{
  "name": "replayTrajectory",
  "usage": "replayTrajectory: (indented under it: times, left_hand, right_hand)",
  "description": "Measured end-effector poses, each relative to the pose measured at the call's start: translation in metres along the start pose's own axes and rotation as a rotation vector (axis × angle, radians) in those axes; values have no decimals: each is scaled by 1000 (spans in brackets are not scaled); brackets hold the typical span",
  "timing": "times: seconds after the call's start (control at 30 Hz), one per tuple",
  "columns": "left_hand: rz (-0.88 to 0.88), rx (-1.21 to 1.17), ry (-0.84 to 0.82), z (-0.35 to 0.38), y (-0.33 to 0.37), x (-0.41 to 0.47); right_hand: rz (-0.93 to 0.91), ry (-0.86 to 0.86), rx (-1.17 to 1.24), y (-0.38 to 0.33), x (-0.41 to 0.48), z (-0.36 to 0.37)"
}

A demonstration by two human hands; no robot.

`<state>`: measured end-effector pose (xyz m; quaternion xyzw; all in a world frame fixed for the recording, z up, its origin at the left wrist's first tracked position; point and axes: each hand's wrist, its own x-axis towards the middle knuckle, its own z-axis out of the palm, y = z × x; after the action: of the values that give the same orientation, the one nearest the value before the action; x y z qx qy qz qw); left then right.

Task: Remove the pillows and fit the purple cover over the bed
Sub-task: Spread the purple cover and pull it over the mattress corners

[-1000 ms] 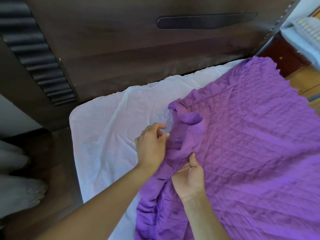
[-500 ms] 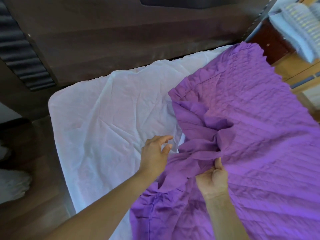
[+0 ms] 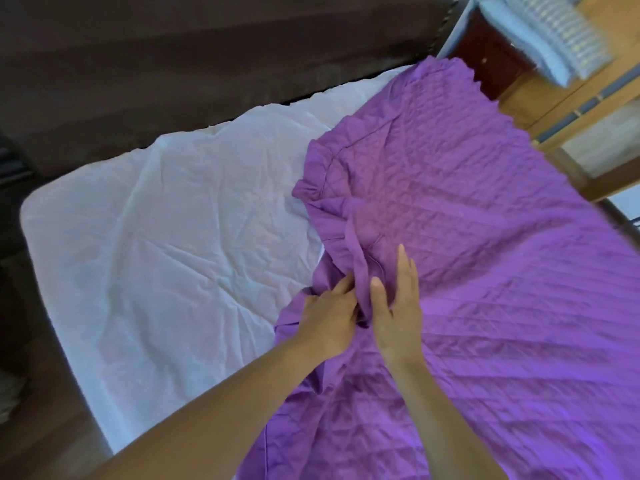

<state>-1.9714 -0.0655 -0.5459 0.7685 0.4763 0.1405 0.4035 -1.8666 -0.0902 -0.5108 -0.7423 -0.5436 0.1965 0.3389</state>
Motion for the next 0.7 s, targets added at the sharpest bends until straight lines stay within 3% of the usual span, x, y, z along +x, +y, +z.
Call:
replayTrajectory:
  times: [0.1, 0.27, 0.43, 0.63, 0.7]
  left_hand:
    - [0, 140, -97, 12, -1, 0]
    - [-69, 215, -218, 28, -23, -9]
    - [-176, 218, -111, 27, -50, -5]
    - [-205, -10, -20, 32, -75, 21]
    - [-293, -103, 14, 33, -79, 31]
  right_hand:
    - [-60, -77, -400, 15, 8, 2]
    - [-11, -162, -562, 52, 18, 8]
    - [-120, -336, -971, 88, 9, 8]
    - [-100, -481, -1082, 115, 1, 7]
    - [-135, -496, -1133, 119, 1, 10]
